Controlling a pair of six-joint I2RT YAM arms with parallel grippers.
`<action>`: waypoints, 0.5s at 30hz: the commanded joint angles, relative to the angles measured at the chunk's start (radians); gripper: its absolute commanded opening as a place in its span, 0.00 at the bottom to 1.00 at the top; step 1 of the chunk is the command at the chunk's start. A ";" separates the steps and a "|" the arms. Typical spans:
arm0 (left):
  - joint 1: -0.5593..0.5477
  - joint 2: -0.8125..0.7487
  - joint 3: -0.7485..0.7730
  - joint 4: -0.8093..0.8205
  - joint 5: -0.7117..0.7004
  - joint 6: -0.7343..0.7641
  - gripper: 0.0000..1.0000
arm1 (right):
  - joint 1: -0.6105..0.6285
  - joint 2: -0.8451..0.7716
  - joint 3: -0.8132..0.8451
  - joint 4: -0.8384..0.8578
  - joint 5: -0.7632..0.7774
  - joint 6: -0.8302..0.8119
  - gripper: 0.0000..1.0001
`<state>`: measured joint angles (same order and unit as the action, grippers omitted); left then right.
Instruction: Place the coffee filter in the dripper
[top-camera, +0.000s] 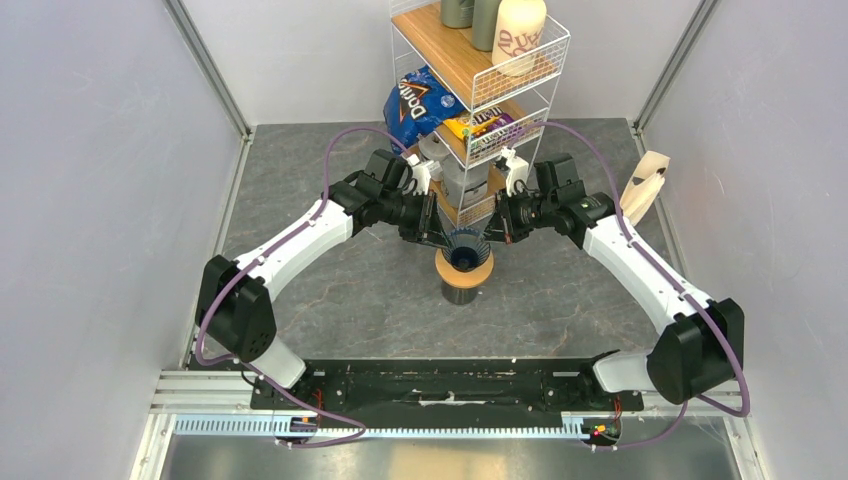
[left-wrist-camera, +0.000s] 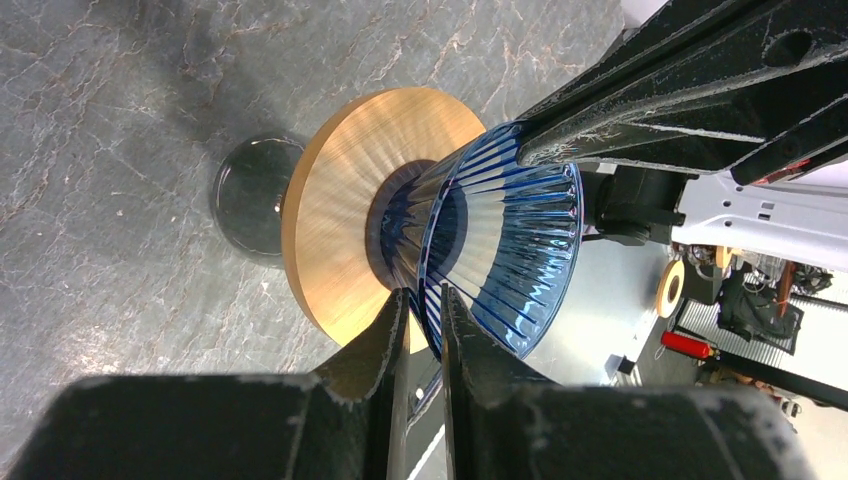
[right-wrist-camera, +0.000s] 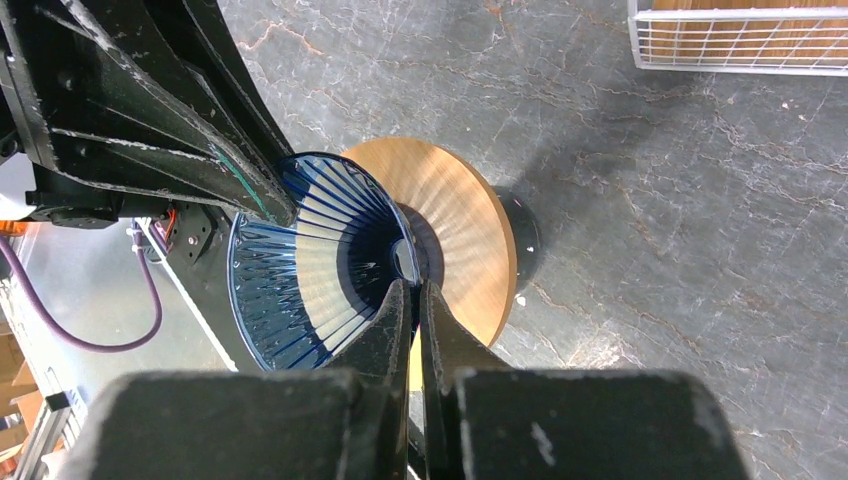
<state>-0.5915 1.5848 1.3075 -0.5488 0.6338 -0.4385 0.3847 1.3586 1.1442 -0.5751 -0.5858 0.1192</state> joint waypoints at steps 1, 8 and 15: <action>-0.012 0.004 -0.017 -0.028 -0.043 0.083 0.15 | 0.017 0.027 -0.062 -0.037 0.063 -0.073 0.00; -0.013 -0.001 0.008 -0.034 -0.055 0.083 0.38 | 0.018 0.025 -0.033 -0.055 0.041 -0.075 0.19; -0.010 -0.034 0.039 -0.034 -0.059 0.084 0.44 | 0.019 -0.009 0.016 -0.078 0.014 -0.061 0.27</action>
<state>-0.5980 1.5852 1.3087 -0.5594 0.6014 -0.4023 0.4023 1.3605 1.1355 -0.5835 -0.5869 0.0837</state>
